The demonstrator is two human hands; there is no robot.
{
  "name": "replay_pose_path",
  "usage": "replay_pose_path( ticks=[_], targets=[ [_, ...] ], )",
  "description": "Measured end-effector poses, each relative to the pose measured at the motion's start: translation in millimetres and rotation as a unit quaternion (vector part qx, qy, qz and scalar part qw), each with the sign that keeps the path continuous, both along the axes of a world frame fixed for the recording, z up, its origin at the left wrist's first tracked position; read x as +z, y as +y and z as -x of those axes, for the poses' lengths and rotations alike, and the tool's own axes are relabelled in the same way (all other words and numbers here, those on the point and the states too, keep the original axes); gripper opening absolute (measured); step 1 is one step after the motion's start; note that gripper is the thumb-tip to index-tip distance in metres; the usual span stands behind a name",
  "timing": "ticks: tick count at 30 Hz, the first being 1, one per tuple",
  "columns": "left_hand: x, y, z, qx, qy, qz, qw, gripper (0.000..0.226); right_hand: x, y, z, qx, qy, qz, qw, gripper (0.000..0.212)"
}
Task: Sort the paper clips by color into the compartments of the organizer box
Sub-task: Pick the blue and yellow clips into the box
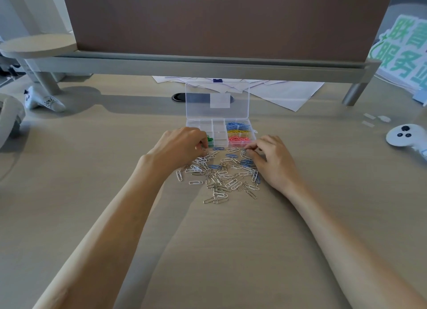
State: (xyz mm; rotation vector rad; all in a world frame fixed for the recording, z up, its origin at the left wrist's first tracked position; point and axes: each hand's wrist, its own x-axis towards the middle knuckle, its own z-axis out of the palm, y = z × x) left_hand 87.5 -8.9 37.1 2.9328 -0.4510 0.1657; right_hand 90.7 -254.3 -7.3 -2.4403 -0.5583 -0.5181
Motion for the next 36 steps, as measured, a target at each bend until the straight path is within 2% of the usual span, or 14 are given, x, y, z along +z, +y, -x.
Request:
replay_pose_path(
  ticks=[4, 10, 17, 19, 23, 25, 32, 36],
  targets=[
    [4, 3, 0, 0.007, 0.002, 0.005, 1.000, 0.011, 7, 12, 0, 0.054, 0.009, 0.024, 0.998, 0.011],
    [7, 7, 1, 0.009, 0.015, -0.013, 1.000, 0.009, 21, 24, -2, 0.045, 0.036, 0.130, 0.990, 0.015],
    [8, 6, 3, -0.006, 0.013, -0.004, 1.000, 0.004, 32, 31, -6, 0.055, 0.062, 0.191, 0.978, 0.016],
    [10, 6, 4, -0.007, 0.005, 0.020, 1.000, 0.004, 32, 31, -3, 0.063, 0.051, 0.162, 0.984, 0.014],
    [11, 0, 3, -0.025, 0.012, 0.100, 0.995, 0.005, 34, 34, 5, 0.087, 0.085, 0.007, 0.993, 0.008],
    [11, -6, 3, -0.042, 0.017, 0.128, 0.991, 0.004, 35, 36, 7, 0.095, 0.095, -0.035, 0.990, 0.013],
    [8, -21, 5, -0.076, 0.020, 0.177, 0.981, 0.009, 32, 33, 9, 0.095, 0.076, -0.037, 0.992, 0.006],
    [12, -18, 7, -0.068, 0.068, 0.105, 0.990, 0.014, 24, 22, 16, 0.046, 0.060, -0.054, 0.996, 0.006]
  ],
)
